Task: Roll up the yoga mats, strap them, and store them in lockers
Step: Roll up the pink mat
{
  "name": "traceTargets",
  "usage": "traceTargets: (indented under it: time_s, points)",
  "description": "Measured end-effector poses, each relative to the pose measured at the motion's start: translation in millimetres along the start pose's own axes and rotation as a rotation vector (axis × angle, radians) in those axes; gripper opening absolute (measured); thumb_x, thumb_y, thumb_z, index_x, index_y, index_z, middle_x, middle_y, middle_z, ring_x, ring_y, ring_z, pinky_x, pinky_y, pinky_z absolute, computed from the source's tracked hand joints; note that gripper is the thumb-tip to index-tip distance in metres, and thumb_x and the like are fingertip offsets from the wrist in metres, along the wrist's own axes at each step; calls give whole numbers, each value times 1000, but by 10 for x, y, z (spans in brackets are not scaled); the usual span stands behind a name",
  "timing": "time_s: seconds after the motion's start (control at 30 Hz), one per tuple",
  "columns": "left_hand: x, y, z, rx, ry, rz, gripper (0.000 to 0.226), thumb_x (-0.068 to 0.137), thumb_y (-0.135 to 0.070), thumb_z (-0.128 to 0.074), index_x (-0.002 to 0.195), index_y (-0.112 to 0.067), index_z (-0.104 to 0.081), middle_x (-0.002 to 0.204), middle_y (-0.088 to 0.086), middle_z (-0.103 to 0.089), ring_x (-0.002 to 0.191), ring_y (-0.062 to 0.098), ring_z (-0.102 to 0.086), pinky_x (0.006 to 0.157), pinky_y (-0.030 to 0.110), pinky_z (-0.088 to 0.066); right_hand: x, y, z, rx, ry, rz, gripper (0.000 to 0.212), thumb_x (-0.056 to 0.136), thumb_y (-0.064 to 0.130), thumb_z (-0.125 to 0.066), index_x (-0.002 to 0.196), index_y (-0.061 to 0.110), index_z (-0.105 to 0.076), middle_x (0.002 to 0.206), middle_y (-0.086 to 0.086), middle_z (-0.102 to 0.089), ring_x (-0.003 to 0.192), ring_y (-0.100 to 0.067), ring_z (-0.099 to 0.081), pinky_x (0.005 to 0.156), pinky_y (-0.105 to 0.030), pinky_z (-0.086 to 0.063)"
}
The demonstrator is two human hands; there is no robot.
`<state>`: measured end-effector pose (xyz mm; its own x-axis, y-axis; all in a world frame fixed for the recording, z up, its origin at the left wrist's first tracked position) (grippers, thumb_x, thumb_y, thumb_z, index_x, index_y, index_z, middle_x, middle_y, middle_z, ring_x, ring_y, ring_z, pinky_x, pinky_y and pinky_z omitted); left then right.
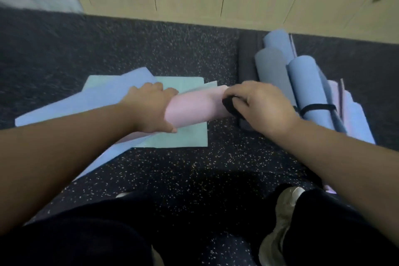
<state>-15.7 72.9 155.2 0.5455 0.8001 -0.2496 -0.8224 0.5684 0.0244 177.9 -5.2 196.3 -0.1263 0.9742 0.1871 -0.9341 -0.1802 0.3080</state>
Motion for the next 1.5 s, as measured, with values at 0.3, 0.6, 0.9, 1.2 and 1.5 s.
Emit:
traceTargets:
  time_s: [0.3, 0.6, 0.9, 1.2, 1.5]
  points:
    - [-1296, -286, 983, -405, -349, 88, 86, 61, -54, -78, 134, -41, -36, 106, -2, -43, 107, 25, -42, 88, 40, -39, -980, 534, 904, 256, -355, -324, 24, 95, 11, -49, 109, 21, -65, 68, -7, -66, 65, -27, -62, 62, -37, -50]
    - [-1941, -566, 856, -404, -460, 100, 50, 69, -27, -68, 112, -39, -45, 102, -18, -47, 99, 12, -44, 75, 33, -21, -1869, 783, 1172, 547, -585, -491, 24, 91, 7, -52, 96, 25, -67, 64, 14, -62, 61, -7, -58, 59, -19, -44]
    - [-2175, -913, 687, -316, -436, 15, 85, 80, -22, -63, 143, -50, -14, 125, -13, -38, 122, 12, -34, 82, 30, -14, -2318, 876, 1219, 617, -647, -535, 37, 90, 3, -49, 96, 35, -66, 70, 15, -61, 60, -3, -54, 61, -13, -42]
    - [-2343, -1043, 602, -415, -442, -7, 88, 76, -26, -74, 141, -48, -18, 127, -12, -39, 122, 12, -35, 93, 35, -22, -2515, 1016, 1205, 614, -622, -523, 30, 92, 4, -52, 106, 23, -71, 98, 17, -69, 91, 6, -60, 82, -10, -44]
    - [-2434, -1001, 556, -441, -495, 55, 86, 74, -25, -75, 136, -49, -21, 125, -12, -42, 119, 14, -38, 89, 36, -24, -2599, 1225, 1229, 671, -609, -444, 34, 93, 4, -52, 108, 32, -66, 95, 34, -59, 90, 23, -53, 76, 3, -34]
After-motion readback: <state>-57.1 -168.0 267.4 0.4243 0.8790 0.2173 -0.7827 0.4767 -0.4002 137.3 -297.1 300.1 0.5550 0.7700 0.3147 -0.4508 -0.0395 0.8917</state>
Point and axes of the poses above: each hand's wrist, its own x-axis towards the middle knuckle, its own z-axis out of the back of the hand, y = z × x, the point moved 5 cm from there along x, towards the middle knuckle
